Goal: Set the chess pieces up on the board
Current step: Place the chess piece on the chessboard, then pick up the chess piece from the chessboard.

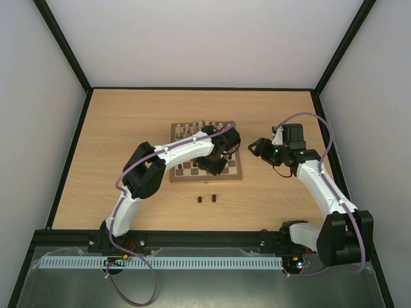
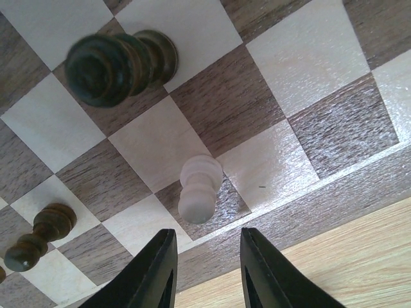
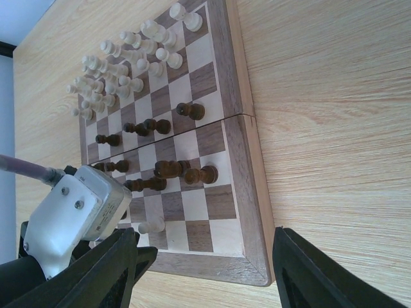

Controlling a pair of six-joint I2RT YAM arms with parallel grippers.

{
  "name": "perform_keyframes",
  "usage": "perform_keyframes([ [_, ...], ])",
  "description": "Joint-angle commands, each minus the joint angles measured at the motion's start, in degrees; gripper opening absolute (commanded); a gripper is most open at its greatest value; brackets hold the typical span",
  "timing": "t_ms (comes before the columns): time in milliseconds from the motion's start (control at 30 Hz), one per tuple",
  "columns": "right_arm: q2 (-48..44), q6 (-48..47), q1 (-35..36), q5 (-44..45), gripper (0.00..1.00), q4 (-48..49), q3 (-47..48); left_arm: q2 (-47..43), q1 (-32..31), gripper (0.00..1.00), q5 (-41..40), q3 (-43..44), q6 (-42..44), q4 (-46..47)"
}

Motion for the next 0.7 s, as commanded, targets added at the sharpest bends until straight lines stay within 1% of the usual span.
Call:
perform_keyframes([
  [0, 0.3, -0.8, -0.1, -1.0, 0.59, -0.8, -0.6, -1.4, -0.4, 0.32, 0.2, 1.7, 0.1, -1.9],
  [167, 0.0, -1.0, -0.1, -0.9, 0.59, -1.5, -0.3, -6.4, -1.0, 0.43, -1.2, 1.9, -1.4, -1.9],
  [200, -0.2, -1.1, -0.1, -1.0, 0.63, -1.6, -0.3, -7.8, -1.0, 0.45, -1.4, 1.7, -1.7, -1.7],
  [233, -0.4, -1.2, -0.1, -1.3, 0.69, -1.8, -0.3, -9.4, -1.1, 0.45, -1.6, 1.3, -2.0, -1.4],
  [300, -1.2, -1.3, 0.3, -1.2, 0.78, -2.2, -0.2, -12.9, -1.1, 0.47, -2.1, 0.1, -2.5, -0.3],
  [367, -2.2, -1.5, 1.6, -0.1, 0.84, -2.8, 0.1, -17.0, -1.1, 0.50, -2.6, -1.9, -3.2, 1.6],
  [400, -2.5, -1.6, 2.4, 0.6, 0.85, -3.2, 0.2, -19.3, -1.1, 0.53, -3.0, -3.1, -3.7, 2.8],
  [500, -2.4, -1.7, 6.0, 3.6, 0.87, -4.8, 1.6, -28.5, -1.1, 0.65, -3.8, -9.5, -5.1, 8.5],
  [600, 0.5, -2.7, 11.5, 8.0, 0.91, -8.1, 5.1, -37.6, -1.1, 0.84, -4.5, -18.7, -6.7, 16.9],
  [633, 1.7, -3.0, 13.6, 9.6, 0.93, -9.3, 6.6, -40.4, -1.1, 0.97, -5.0, -21.3, -7.2, 19.1],
  [667, 3.0, -3.3, 15.3, 11.3, 0.99, -10.5, 8.3, -43.3, -1.0, 0.99, -6.1, -23.6, -7.7, 20.8],
])
